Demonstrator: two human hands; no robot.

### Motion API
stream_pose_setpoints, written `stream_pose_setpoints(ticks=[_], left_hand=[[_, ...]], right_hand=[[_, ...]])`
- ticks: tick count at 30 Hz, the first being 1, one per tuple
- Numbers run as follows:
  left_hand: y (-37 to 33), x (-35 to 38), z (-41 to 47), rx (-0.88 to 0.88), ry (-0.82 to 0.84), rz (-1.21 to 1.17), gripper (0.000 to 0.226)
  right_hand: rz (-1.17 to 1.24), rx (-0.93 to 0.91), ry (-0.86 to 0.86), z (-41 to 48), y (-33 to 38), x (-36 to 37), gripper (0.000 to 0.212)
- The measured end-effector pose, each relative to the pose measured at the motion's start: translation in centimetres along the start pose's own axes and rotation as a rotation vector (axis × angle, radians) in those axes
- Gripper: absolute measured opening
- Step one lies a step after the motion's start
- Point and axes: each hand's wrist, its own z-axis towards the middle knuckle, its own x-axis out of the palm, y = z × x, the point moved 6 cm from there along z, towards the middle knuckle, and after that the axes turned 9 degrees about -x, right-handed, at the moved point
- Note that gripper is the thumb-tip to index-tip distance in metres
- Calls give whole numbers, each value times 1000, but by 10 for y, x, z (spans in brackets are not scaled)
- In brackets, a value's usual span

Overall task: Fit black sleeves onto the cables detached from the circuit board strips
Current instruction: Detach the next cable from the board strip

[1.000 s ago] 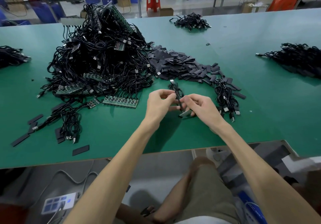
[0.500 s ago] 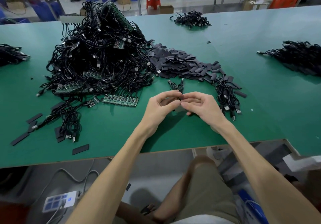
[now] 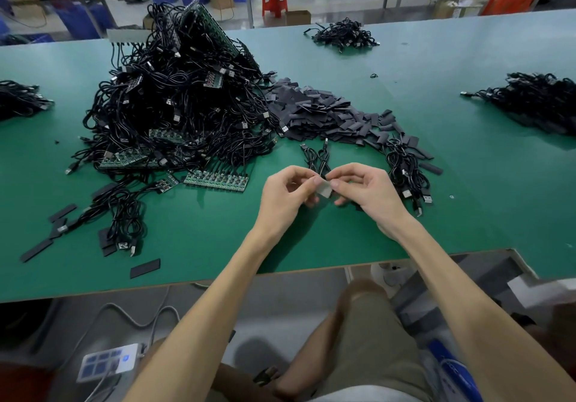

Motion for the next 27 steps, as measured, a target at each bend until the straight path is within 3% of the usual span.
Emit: stream_pose_setpoints(ticks=[5,13,27], left_hand=[[3,-5,0,-10,-34,-31,8],[0,2,-2,-11,63,-28,17],[0,7,-2,-4,13,176,18]], right_hand=[[-150,-8,87,0,-1,7,15],[-94,11,48,-1,1,6,18],[-192,-10,32,-1,0,5,12]])
